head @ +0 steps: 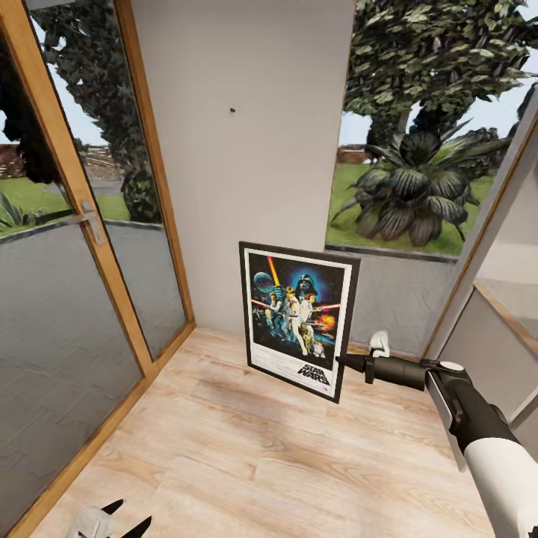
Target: Pick up the poster from the kitchen countertop and hang it on one of the wall nails in the kitchen.
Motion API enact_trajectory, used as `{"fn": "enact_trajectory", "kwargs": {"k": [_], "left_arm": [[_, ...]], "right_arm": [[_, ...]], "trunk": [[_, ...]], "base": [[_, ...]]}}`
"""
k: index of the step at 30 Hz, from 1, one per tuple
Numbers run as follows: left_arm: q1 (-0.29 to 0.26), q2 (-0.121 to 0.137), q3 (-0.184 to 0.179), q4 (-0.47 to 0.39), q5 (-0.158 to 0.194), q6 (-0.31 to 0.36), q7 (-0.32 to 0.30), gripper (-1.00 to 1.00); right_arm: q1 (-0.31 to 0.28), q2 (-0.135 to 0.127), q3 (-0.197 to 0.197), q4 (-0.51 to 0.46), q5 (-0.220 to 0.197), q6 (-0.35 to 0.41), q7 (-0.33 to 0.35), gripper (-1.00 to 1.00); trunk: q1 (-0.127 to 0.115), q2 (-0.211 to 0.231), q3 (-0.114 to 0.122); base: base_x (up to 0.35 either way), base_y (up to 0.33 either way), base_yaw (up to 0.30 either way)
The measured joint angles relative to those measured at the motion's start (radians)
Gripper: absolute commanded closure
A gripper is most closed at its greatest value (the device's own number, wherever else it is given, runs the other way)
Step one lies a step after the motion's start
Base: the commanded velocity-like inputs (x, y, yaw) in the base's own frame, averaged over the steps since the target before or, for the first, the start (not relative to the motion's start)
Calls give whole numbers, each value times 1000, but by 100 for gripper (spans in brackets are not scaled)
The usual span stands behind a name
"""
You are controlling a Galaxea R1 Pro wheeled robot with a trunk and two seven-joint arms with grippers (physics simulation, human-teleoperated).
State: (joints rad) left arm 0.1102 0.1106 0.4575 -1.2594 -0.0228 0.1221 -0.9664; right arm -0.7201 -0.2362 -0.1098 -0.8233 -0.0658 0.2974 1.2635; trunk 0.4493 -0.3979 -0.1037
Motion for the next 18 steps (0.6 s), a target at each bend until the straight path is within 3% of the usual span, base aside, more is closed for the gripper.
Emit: {"fn": "enact_trajectory", "kwargs": {"k": [8, 14, 18], "left_arm": [[0, 0, 0, 0, 0, 0, 0, -100], [-1, 0, 0, 0, 0, 0, 0, -100], [0, 0, 0, -1, 0, 0, 0, -100]], "right_arm": [[0, 0, 0, 0, 0, 1, 0, 100], [0, 0, 0, 1, 0, 1, 0, 100], [0, 0, 0, 0, 0, 1, 0, 100]], "trunk": [[0, 0, 0], [0, 0, 0], [0, 0, 1]], "base": [[20, 289, -3], [206, 230, -8], [260, 197, -150]]}}
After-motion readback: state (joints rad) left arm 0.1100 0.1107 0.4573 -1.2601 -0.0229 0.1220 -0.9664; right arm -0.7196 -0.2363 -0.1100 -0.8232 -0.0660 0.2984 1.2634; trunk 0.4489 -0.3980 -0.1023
